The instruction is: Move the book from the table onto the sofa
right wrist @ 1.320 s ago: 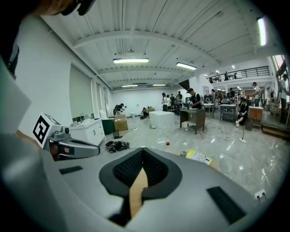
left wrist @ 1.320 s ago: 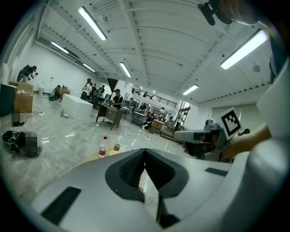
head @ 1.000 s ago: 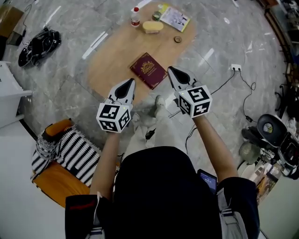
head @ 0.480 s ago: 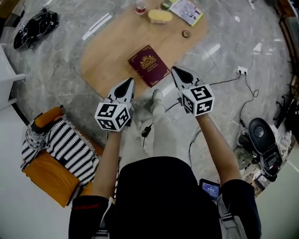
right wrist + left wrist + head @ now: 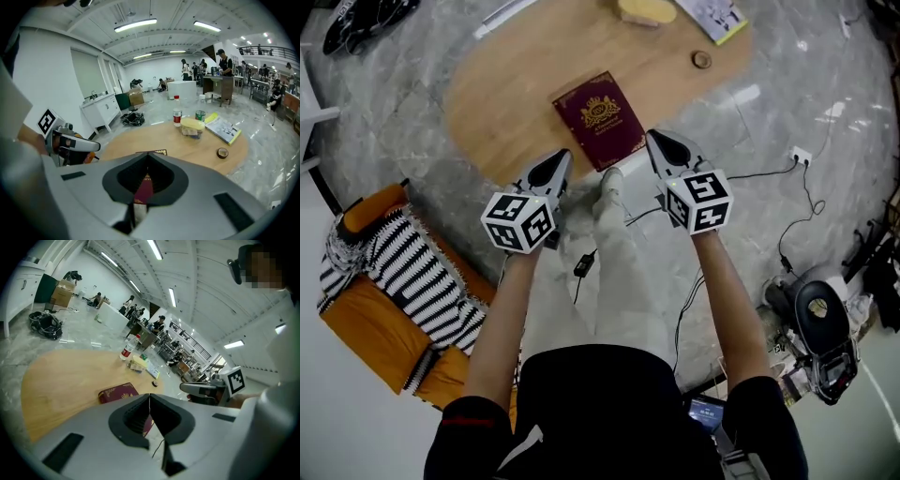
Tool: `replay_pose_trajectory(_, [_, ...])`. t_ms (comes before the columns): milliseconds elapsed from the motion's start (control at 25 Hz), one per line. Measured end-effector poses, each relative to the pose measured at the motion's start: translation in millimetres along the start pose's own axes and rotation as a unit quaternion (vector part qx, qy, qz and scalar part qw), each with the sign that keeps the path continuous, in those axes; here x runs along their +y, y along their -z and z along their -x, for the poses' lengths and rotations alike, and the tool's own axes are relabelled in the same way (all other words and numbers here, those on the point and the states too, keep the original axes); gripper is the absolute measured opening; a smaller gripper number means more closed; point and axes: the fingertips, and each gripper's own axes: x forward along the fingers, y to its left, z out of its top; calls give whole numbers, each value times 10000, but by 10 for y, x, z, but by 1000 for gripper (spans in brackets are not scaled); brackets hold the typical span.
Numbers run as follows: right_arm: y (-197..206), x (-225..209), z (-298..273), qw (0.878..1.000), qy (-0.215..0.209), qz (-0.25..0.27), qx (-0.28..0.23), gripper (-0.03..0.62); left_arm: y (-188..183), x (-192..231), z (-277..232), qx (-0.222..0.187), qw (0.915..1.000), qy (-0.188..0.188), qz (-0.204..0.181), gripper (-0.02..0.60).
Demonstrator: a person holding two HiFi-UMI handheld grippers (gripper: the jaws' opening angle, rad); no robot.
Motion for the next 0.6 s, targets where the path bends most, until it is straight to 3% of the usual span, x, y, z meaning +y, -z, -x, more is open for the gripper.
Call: replay_pose_trajectory(600, [594,-401,-893,9971,-532,13,536,12,626,663,-686,171,9978,-269,578,18])
